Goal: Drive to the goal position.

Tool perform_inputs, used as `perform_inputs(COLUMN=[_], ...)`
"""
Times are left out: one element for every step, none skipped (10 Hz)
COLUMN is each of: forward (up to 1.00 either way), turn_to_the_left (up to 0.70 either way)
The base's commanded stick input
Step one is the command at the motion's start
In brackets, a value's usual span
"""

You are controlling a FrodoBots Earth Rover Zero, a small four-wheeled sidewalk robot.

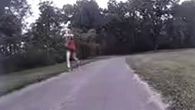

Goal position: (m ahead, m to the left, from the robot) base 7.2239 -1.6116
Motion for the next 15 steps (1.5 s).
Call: perform_inputs(forward=[0.7,0.7,0.7,0.7,0.7,0.7,0.7,0.7,0.7,0.7,0.7,0.7,0.7,0.7,0.7], turn_to_the_left=[0.0,0.0,0.0,0.0,0.0,0.0,0.0,0.0,0.0,-0.03,-0.07,-0.11,-0.13,-0.14,-0.13])
